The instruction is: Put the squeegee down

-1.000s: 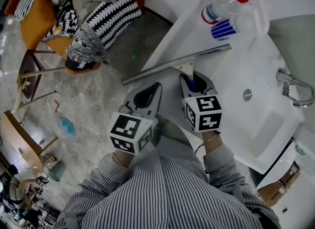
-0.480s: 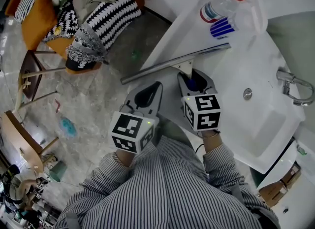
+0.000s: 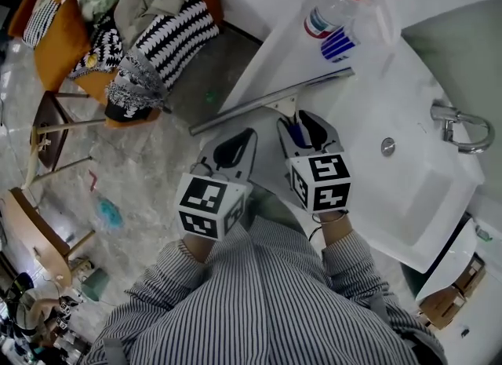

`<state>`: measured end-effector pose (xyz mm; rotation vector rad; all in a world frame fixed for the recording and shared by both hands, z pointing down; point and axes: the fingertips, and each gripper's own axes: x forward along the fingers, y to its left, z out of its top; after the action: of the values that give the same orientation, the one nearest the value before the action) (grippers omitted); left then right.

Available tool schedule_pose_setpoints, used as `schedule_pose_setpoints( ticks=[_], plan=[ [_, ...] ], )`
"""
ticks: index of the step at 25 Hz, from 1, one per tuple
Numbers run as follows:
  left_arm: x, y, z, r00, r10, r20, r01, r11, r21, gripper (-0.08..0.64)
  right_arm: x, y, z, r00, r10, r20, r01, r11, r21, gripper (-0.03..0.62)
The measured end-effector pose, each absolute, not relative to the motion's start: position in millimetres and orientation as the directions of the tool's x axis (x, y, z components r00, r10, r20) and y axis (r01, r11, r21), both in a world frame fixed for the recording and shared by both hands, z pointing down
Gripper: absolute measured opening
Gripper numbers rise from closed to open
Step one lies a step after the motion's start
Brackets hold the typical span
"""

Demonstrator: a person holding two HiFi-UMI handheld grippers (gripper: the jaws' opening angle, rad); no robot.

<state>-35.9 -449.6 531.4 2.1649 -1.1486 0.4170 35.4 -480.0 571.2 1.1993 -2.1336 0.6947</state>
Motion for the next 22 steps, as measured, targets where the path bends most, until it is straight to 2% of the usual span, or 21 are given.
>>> schedule_pose_setpoints(
  ticks=[7, 12, 22],
  plan=[
    [-24, -456, 507, 0.602, -0.613, 0.511, -0.798, -0.459, 0.39, 0.012, 32, -473, 532, -0.488, -0.593, 0.641, -0.854, 0.474, -0.213, 0.172],
    [-19, -458, 490, 0.621, -0.61, 0.492, -0.784, -0.491, 0.379, 0.012, 39, -471, 501, -0.495, -0.64, 0.587, -0.861, 0.45, -0.236, 0.084],
    [-6, -468, 452, 0.671, -0.619, 0.409, -0.741, -0.557, 0.375, 0.012, 52, -468, 449, -0.475, -0.73, 0.492, -0.878, 0.433, -0.207, 0.045]
  ],
)
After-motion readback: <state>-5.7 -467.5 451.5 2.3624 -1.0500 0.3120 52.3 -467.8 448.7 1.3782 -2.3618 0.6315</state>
